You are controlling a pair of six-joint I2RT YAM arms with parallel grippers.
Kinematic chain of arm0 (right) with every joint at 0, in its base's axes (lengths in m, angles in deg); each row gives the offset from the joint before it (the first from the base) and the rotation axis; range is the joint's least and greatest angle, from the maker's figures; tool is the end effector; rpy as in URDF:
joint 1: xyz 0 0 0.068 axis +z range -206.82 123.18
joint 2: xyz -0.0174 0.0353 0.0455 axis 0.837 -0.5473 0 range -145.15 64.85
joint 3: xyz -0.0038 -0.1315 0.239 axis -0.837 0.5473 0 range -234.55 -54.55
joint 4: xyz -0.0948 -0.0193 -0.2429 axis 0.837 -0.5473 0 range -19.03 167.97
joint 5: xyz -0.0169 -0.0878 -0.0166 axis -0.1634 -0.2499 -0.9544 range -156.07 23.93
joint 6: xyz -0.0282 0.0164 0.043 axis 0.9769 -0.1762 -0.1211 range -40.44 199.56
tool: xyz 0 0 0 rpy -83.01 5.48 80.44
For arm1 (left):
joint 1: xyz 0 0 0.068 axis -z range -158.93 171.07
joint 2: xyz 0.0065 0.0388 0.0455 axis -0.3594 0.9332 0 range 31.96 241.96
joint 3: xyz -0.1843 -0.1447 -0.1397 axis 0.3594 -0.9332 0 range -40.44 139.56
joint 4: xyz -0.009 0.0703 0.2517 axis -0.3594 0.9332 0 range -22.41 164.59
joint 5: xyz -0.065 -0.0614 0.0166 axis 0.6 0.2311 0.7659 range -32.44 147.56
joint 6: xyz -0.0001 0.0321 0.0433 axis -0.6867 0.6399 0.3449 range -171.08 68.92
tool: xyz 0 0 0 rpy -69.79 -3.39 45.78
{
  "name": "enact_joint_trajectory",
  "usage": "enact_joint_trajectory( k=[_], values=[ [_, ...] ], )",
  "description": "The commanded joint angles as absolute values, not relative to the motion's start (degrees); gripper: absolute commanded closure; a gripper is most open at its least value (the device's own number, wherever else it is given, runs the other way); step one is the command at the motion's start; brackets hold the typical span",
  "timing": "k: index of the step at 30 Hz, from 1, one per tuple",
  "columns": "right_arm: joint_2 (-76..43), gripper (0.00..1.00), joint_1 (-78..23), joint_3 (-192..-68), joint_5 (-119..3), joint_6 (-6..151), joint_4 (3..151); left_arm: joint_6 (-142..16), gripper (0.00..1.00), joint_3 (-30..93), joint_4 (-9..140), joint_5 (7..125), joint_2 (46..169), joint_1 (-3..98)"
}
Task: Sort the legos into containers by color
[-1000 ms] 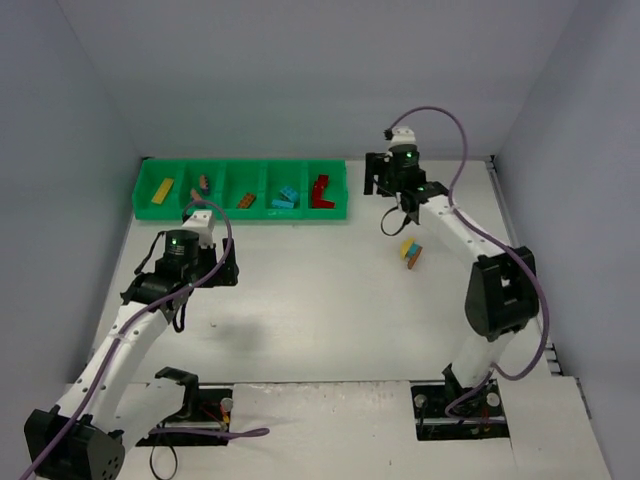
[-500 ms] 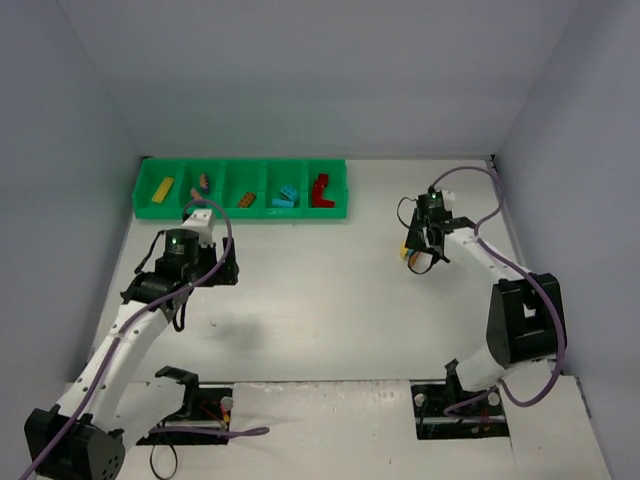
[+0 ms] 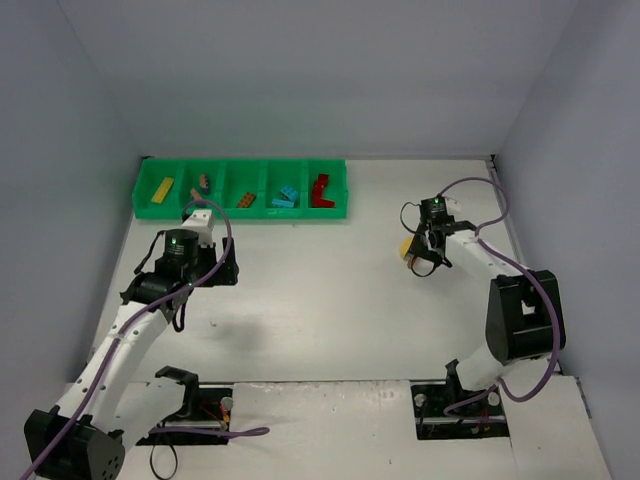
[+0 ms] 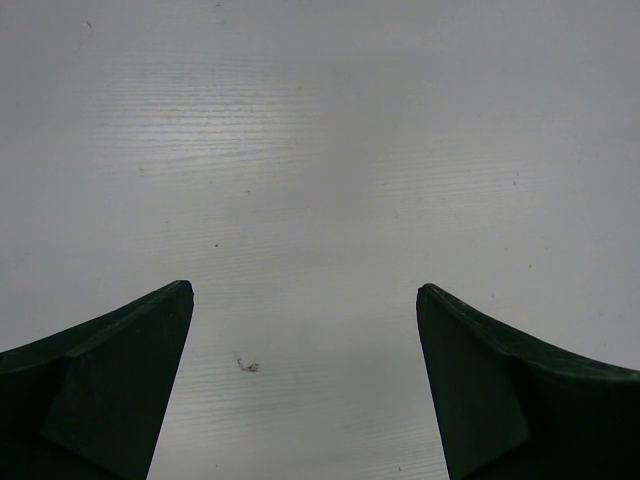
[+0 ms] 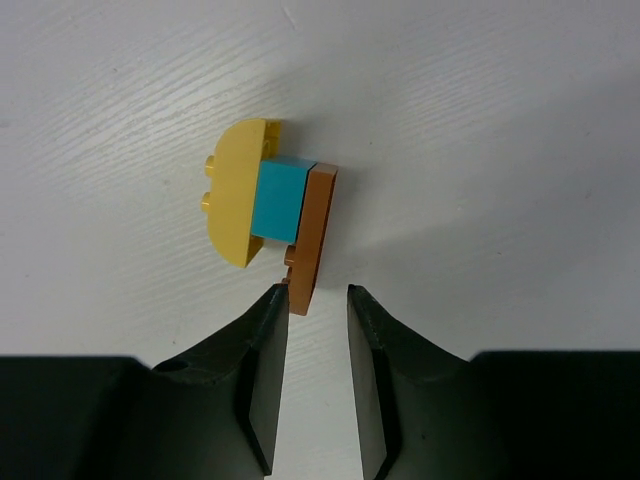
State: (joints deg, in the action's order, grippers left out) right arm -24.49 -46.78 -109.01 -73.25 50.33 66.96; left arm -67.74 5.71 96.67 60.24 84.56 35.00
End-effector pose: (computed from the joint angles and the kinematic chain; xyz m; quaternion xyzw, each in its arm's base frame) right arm 0.3242 0.0528 0.2080 0.1774 0.9082 0.0712 0.3724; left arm 0.1928 -0.0496 0.2917 -0.0105 0.8889 -0.1408 0.4358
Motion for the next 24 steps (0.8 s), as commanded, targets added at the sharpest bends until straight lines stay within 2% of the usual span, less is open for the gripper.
enact_joint_trajectory(
  k=[1, 12, 24],
  values=[
    [-24.79, 0.73, -47.15, -109.66, -72.58, 48.8, 69.62, -67.07, 0.14, 6.84, 94.66, 59.67, 84.08, 35.57],
    [-28.31, 0.69, -47.24, -109.22, -70.91, 49.15, 71.63, -67.07, 0.14, 6.84, 94.75, 59.32, 84.34, 35.48],
    [-32.08, 0.76, -47.24, -108.34, -71.17, 50.47, 74.54, -67.07, 0.14, 6.85, 94.75, 59.49, 84.69, 35.48]
  ],
)
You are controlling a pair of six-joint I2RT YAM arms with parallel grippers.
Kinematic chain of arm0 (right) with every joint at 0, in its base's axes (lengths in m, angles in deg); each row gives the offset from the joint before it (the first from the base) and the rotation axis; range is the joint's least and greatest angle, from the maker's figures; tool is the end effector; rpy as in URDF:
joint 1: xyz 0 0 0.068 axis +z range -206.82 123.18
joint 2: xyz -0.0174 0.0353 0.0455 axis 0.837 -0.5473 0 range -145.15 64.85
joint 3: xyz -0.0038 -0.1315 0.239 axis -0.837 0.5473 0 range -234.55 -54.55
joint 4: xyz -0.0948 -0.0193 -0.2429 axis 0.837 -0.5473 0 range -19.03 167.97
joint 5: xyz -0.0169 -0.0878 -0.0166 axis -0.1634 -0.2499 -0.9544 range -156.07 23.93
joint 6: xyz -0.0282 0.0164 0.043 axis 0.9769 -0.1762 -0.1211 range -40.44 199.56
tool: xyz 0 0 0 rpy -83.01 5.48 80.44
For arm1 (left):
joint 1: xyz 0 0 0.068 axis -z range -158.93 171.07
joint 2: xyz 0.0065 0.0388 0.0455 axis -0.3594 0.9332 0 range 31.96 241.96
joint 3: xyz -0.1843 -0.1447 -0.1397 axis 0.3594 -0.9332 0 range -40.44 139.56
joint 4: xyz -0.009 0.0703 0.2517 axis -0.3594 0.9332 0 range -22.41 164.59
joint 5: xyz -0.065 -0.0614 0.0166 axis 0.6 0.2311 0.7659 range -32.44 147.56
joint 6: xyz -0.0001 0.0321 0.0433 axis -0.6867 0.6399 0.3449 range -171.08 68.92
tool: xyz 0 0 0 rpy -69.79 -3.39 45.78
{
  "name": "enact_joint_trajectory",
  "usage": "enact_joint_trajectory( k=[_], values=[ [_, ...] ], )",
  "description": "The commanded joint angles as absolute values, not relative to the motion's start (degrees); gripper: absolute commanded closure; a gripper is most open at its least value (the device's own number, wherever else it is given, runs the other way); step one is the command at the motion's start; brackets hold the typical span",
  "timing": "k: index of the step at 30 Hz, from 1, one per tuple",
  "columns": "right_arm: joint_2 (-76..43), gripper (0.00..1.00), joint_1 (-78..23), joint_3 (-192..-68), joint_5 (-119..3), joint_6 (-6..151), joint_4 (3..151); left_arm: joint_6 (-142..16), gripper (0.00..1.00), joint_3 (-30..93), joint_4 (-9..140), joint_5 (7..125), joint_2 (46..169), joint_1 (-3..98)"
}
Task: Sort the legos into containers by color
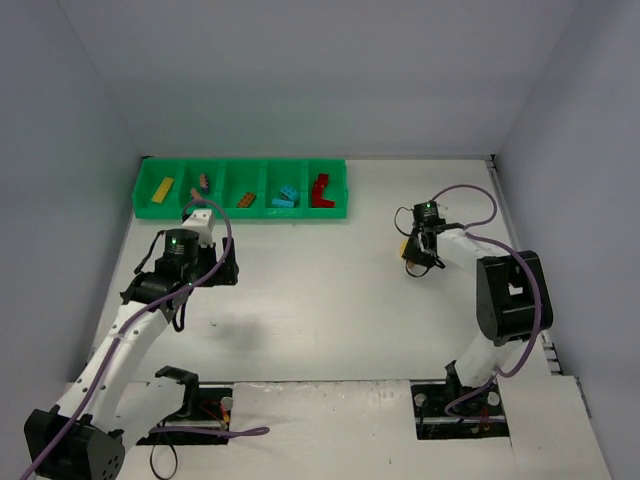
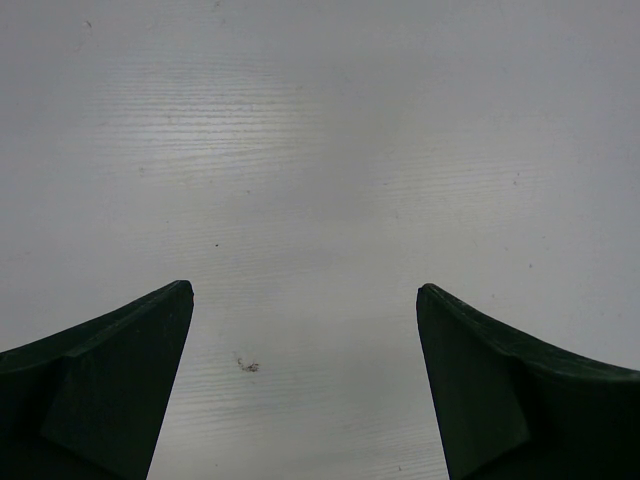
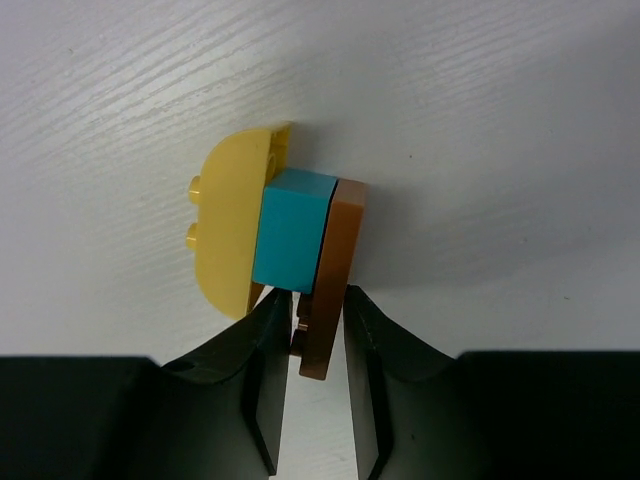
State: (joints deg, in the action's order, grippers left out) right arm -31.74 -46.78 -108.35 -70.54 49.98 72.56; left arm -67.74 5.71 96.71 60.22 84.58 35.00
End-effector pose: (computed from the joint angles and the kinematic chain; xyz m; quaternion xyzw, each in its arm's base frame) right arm 0.3392 0.0572 0.1717 0.1721 0.9176 0.0865 0.3477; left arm 0.1928 -0.0496 0.2915 -0.0106 0.8891 -0.1405 0.4354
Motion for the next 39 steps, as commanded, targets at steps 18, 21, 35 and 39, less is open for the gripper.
enact_joint_trajectory(
  k=[18, 21, 35, 39],
  values=[
    [-16.28, 1.0, -38.29, -104.21, -57.81, 61.1, 86.22, -77.7, 0.14, 11.58, 88.95, 71.08, 85.57, 35.57],
    [-13.46, 1.0, -34.15, -104.3, -55.79, 61.46, 88.59, -81.91, 0.14, 13.87, 85.88, 76.18, 87.85, 35.65],
    [-8.53, 1.0, -29.93, -105.0, -46.3, 61.9, 94.4, -92.91, 0.14, 24.15, 72.16, 82.08, 100.07, 46.27],
    [-8.18, 1.0, -29.31, -104.65, -46.03, 61.63, 94.84, -92.56, 0.14, 26.35, 69.97, 79.01, 104.8, 51.29]
  ],
)
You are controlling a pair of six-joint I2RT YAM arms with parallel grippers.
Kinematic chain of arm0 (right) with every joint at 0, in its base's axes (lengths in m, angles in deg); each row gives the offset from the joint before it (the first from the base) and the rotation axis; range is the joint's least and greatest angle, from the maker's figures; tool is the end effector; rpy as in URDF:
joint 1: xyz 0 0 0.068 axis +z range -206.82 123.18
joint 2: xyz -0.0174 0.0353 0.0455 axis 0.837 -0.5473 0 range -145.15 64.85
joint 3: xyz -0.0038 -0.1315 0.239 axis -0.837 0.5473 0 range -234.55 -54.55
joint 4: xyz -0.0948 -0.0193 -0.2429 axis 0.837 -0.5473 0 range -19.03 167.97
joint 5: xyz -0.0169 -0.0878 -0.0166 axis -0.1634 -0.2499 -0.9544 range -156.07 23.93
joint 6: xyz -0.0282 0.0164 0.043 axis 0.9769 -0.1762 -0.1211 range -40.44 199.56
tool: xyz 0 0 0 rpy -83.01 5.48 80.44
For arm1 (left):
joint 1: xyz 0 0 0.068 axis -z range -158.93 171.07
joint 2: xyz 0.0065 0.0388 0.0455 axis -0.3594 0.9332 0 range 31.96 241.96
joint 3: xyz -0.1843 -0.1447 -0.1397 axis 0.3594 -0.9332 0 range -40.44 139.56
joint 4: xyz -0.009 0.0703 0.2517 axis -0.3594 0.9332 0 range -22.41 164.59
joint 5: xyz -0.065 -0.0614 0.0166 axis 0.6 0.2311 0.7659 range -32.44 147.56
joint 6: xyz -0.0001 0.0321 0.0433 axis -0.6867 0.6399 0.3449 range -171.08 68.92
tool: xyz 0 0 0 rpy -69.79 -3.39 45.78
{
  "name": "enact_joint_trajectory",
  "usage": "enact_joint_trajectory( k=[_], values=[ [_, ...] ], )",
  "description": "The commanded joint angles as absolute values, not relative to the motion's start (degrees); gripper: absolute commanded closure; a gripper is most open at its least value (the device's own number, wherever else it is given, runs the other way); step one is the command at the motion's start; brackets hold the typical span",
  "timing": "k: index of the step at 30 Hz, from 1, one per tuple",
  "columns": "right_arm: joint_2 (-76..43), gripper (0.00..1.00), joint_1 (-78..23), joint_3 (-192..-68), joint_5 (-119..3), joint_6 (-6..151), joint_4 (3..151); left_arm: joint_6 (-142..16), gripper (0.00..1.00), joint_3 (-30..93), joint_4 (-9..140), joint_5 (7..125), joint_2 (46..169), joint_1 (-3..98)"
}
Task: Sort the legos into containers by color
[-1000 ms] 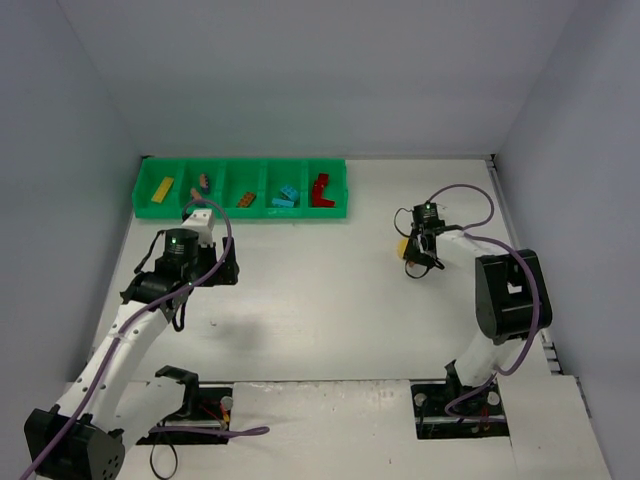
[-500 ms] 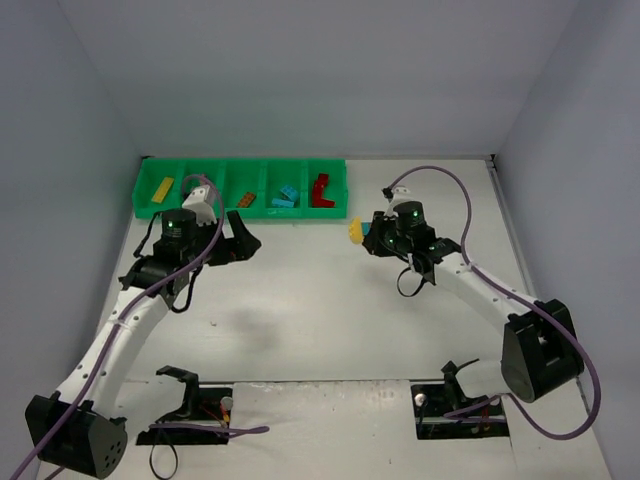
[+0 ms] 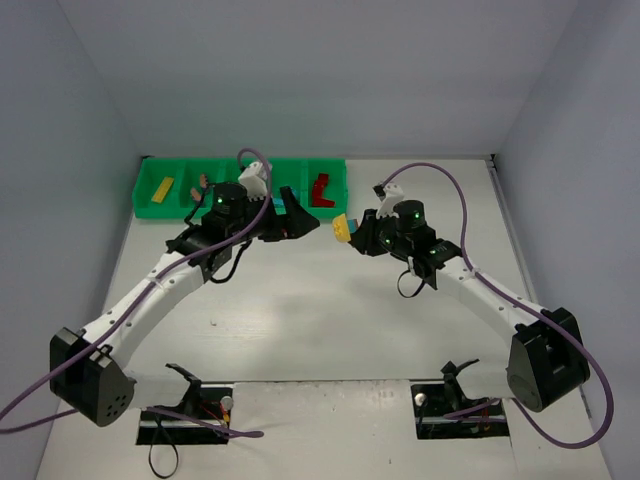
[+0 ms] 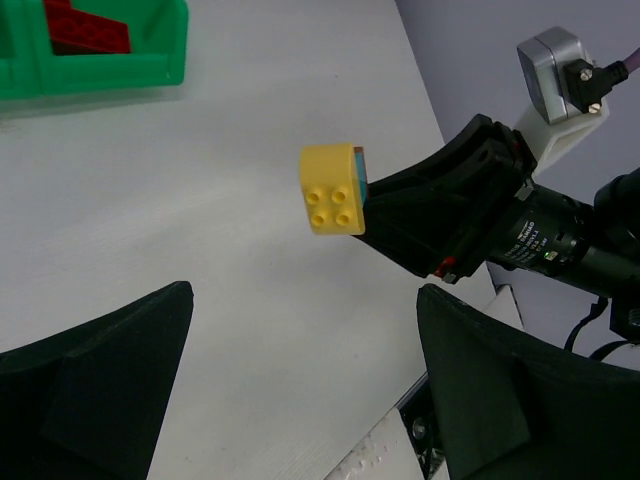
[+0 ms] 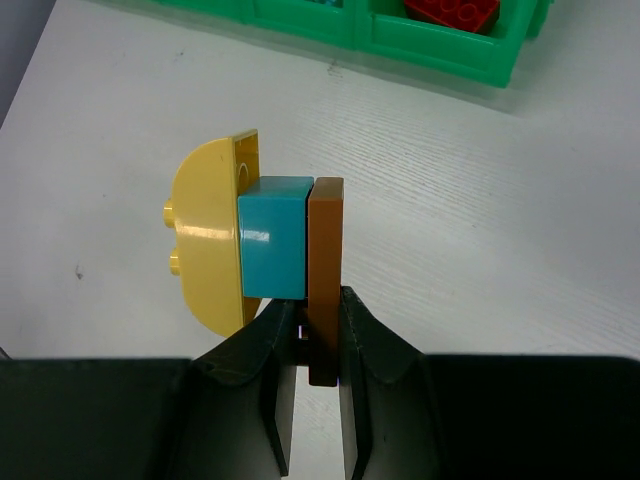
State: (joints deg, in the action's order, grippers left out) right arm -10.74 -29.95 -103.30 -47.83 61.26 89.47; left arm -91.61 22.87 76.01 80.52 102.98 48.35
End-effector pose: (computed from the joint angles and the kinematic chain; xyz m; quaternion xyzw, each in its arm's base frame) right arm 0.2662 0.1474 0.2836 -0.1545 0.7758 0.3463 0.5044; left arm 0.2492 -0.1442 0.3601 0.0284 0.7919 -0.4605 0.4000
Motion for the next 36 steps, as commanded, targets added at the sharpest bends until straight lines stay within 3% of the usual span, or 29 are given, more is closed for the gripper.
enact_joint_trajectory(
  k=[1, 10, 18, 26, 30, 33, 36],
  values=[
    [-8.18, 1.0, -29.14, -104.56, -45.86, 61.46, 95.02, -92.04, 0.14, 27.4, 69.96, 77.79, 105.6, 52.08],
    [-6.87, 1.0, -28.52, -103.77, -44.98, 61.98, 95.28, -90.54, 0.14, 31.89, 70.49, 72.33, 113.78, 57.98],
    [-5.55, 1.0, -28.52, -102.72, -44.45, 62.51, 95.19, -91.94, 0.29, 32.95, 68.56, 71.71, 117.03, 59.12],
    [-5.11, 1.0, -28.52, -102.19, -44.1, 62.86, 95.19, -94.05, 0.36, 32.51, 64.34, 73.55, 118.18, 59.21],
    [-4.84, 1.0, -28.52, -102.01, -44.27, 62.95, 95.19, -94.49, 0.45, 32.33, 63.72, 74.7, 118.53, 59.21],
    [-4.75, 1.0, -28.52, -102.1, -44.36, 62.95, 95.28, -95.11, 0.6, 31.81, 63.02, 75.66, 118.79, 59.21],
    [-4.75, 1.0, -28.52, -102.01, -44.36, 63.04, 95.37, -95.55, 0.69, 31.46, 62.67, 76.45, 118.8, 59.21]
  ],
)
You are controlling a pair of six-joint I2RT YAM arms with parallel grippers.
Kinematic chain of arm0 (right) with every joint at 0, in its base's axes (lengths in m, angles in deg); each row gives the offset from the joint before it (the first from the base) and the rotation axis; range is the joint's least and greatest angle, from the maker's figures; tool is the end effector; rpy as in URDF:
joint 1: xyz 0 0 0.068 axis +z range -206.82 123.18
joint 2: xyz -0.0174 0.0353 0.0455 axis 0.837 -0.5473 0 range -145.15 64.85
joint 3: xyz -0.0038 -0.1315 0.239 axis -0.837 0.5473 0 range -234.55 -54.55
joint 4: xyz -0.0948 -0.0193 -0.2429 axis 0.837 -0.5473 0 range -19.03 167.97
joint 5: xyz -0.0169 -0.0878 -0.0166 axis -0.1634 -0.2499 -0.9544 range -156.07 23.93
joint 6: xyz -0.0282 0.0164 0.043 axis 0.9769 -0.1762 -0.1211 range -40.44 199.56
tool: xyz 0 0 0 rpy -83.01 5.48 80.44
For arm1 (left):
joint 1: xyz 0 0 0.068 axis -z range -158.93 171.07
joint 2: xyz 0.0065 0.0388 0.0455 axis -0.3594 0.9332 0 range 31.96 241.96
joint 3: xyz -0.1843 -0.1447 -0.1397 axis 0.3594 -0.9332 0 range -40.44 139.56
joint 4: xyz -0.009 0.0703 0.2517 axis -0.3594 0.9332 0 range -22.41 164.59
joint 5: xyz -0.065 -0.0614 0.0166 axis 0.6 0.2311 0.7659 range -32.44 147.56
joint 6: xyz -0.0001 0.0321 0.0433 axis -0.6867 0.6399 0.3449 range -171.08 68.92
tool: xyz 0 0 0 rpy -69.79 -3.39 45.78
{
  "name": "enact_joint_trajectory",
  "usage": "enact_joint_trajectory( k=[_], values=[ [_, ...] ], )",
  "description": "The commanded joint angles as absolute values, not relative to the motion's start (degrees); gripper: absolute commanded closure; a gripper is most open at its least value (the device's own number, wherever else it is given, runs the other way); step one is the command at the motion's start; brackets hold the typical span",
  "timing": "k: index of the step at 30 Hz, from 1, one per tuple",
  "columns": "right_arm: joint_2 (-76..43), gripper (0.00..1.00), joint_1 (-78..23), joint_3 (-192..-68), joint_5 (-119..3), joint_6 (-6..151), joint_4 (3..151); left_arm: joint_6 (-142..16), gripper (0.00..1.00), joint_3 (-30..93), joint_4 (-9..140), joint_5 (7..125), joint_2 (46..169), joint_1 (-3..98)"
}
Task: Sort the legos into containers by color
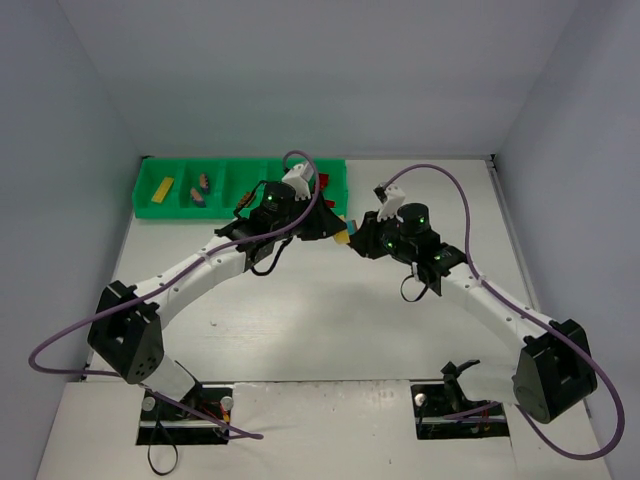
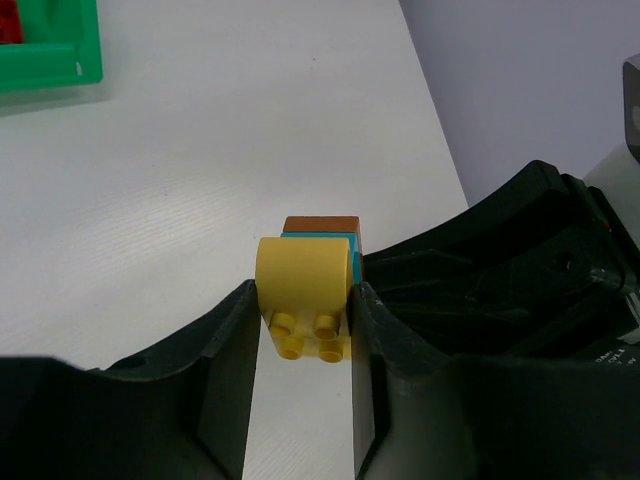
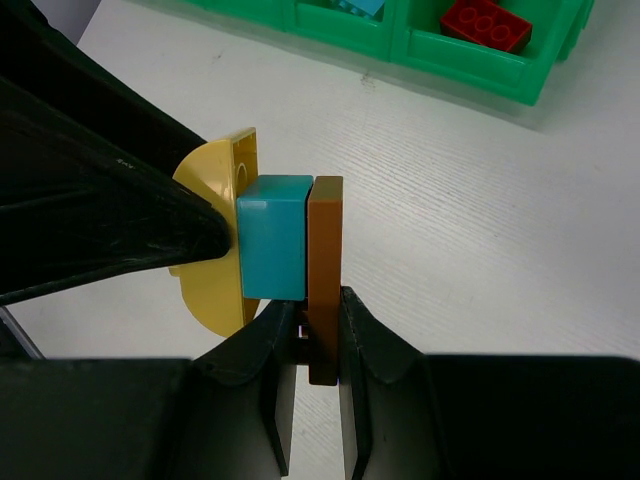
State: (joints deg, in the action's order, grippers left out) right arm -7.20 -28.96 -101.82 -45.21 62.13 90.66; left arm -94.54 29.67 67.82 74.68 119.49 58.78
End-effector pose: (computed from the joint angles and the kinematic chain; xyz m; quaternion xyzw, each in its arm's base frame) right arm 0.2516 0.1473 0.2940 -0.1828 0.7513 0.3680 0.5164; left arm 0.2810 -0.2306 0.3284 0.0477 0.8016 -0.4710 0.3651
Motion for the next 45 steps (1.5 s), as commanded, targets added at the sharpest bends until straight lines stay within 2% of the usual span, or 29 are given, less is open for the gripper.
enact_joint_trajectory(
  k=[1, 3, 4, 8, 10, 24, 34, 40, 45],
  values=[
    [-4.58, 1.0, -28.52, -102.01, -44.36, 63.13, 95.37, -95.64, 0.76, 31.37, 62.67, 76.89, 118.8, 59.21],
    [-4.67, 1.0, -28.52, -101.92, -44.71, 63.22, 95.28, -95.72, 0.82, 31.28, 62.84, 77.42, 118.8, 59.3],
    [-4.58, 1.0, -28.52, -101.84, -44.89, 63.39, 95.28, -95.72, 0.88, 31.28, 63.19, 77.68, 118.53, 59.21],
    [-4.05, 1.0, -28.52, -101.22, -45.5, 64.18, 95.19, -93.98, 0.98, 31.45, 66.26, 78.56, 117.66, 59.12],
    [-3.88, 1.0, -28.52, -100.96, -45.94, 64.44, 95.28, -92.83, 1.0, 31.8, 69.93, 79.0, 117.22, 58.95],
    [-4.05, 1.0, -28.52, -100.78, -46.12, 65.68, 95.28, -88.17, 1.0, 33.82, 78.39, 86.3, 119.23, 58.6],
    [-3.88, 1.0, -28.52, -100.95, -47.0, 66.29, 94.58, -85.18, 1.0, 34.1, 82.62, 85.69, 118.01, 57.19],
    [-3.53, 1.0, -28.61, -100.69, -48.23, 66.91, 93.18, -83.34, 1.0, 31.89, 85.25, 81.74, 112.13, 47.19],
    [-2.91, 1.0, -28.52, -100.78, -48.23, 66.91, 92.03, -74.56, 1.0, 34.17, 92.54, 64.79, 107.55, 34.29]
  ],
)
